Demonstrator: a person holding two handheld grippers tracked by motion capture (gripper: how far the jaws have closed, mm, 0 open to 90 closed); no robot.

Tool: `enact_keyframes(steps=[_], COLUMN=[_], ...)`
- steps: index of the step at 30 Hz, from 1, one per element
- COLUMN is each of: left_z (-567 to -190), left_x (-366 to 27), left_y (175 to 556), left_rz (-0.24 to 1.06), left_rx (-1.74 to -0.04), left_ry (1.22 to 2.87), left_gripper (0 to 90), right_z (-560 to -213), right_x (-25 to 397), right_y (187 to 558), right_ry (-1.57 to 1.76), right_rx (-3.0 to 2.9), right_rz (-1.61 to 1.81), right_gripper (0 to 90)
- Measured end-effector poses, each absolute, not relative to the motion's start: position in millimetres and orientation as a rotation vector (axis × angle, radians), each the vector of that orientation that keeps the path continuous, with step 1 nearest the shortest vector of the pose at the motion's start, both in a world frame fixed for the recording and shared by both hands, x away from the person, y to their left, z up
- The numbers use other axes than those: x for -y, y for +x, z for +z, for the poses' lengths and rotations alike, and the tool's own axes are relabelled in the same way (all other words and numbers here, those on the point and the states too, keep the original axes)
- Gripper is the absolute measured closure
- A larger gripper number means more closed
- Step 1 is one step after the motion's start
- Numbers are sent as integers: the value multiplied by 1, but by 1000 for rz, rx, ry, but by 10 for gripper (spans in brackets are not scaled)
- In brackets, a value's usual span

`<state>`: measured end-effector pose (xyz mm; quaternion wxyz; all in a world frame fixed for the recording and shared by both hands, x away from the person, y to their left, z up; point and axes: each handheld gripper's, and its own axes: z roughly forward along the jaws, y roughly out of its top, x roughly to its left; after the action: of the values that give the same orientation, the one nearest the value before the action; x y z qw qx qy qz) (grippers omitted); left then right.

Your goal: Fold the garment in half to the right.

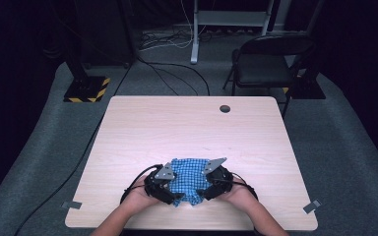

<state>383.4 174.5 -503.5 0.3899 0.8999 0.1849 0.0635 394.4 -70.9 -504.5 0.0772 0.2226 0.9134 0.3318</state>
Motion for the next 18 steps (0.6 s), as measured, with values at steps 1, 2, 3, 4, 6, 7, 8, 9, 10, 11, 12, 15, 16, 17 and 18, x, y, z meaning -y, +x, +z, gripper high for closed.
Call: enact_keyframes(steps=[1, 2, 3, 4, 6, 7, 8, 9, 10, 11, 12, 15, 16, 17, 18], left_z=[-502, -500, -499, -498, -494, -493, -491, -489, -487, -486, -484, -479, -478, -477, -477], left_x=[-176, -178, -179, -180, -182, -183, -184, -186, -188, -190, -192, -197, -198, -198, -197], left_y=[384, 385, 387, 387, 390, 390, 391, 392, 393, 394, 395, 400, 402, 405, 407], left_rz=[153, 145, 144, 144, 153, 150, 147, 138, 136, 130, 125, 121, 123, 126, 137], left_rx=[-477, -488, -489, -493, -496, -500, -503, -506, -506, -511, -515, -532, -541, -552, -557], left_ry=[2271, 2253, 2246, 2242, 2226, 2213, 2205, 2186, 2175, 2156, 2136, 2083, 2067, 2056, 2054], left_gripper=[193, 191, 190, 190, 190, 192, 193, 193, 195, 195, 195, 198, 199, 201, 201], right_z=[-502, -500, -496, -493, -489, -487, -485, -483, -482, -480, -480, -479, -480, -480, -480], right_x=[73, 75, 77, 79, 80, 80, 80, 80, 79, 79, 79, 78, 77, 76, 75], right_y=[394, 394, 394, 394, 394, 394, 395, 395, 395, 395, 395, 397, 398, 400, 402], right_ry=[687, 703, 711, 708, 690, 680, 673, 670, 661, 659, 657, 660, 665, 669, 675], right_rx=[-2731, -2720, -2706, -2693, -2674, -2663, -2655, -2654, -2645, -2642, -2645, -2649, -2650, -2651, -2650], right_rz=[1020, 1057, 1097, 1110, 1113, 1111, 1115, 1117, 1127, 1135, 1141, 1138, 1141, 1145, 1147], right_gripper=[200, 195, 191, 188, 184, 182, 181, 179, 177, 176, 174, 173, 171, 171, 171])
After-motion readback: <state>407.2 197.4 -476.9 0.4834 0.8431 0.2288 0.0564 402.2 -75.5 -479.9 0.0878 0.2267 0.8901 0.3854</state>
